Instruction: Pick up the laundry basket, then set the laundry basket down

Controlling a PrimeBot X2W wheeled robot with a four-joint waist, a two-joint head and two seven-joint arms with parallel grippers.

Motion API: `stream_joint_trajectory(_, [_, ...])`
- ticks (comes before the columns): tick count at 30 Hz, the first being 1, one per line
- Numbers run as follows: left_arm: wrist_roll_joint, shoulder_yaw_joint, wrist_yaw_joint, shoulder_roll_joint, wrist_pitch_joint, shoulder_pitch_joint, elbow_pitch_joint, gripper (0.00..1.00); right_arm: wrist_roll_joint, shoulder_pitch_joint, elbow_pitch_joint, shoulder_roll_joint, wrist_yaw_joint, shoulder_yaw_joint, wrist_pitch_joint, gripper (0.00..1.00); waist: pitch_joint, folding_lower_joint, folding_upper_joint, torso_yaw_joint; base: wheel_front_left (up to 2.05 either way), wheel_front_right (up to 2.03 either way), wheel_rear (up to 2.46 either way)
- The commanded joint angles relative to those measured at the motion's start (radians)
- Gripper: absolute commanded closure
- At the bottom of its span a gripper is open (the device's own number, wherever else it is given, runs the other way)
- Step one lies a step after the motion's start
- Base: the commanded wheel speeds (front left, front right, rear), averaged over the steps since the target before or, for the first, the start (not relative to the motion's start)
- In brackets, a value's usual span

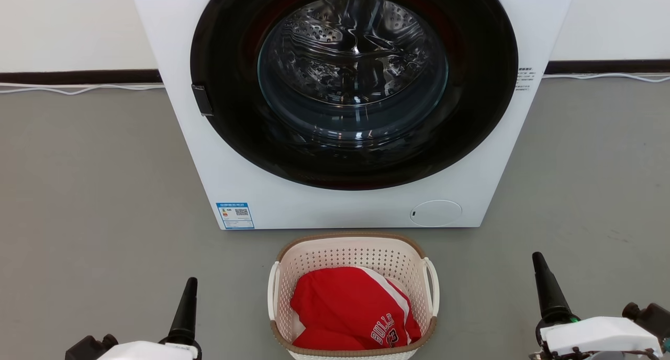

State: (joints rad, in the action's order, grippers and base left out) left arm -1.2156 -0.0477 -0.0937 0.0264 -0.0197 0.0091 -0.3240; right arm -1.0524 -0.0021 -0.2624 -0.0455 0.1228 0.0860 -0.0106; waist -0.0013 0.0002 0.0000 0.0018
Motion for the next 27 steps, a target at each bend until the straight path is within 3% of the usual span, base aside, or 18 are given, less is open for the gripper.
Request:
stream_joint_trajectory(1, [0.038,-0.006,0.008,0.008,-0.01,-0.051,0.033,0.0,0.047,-0.047,0.035,-0.017,0.003,-0.016,-0.019,0.0,0.0,-0.0001,0.0,0.0,0.0,0.0,0.0])
stream_joint_trajectory(27, [0.38,0.006,0.042,0.013,-0.087,-0.051,0.039,0.0,0.437,-0.061,-0.002,-0.038,0.005,-0.054,-0.096,0.0,-0.004,-0.0001,0.0,0.002,0.0,0.0,0.0])
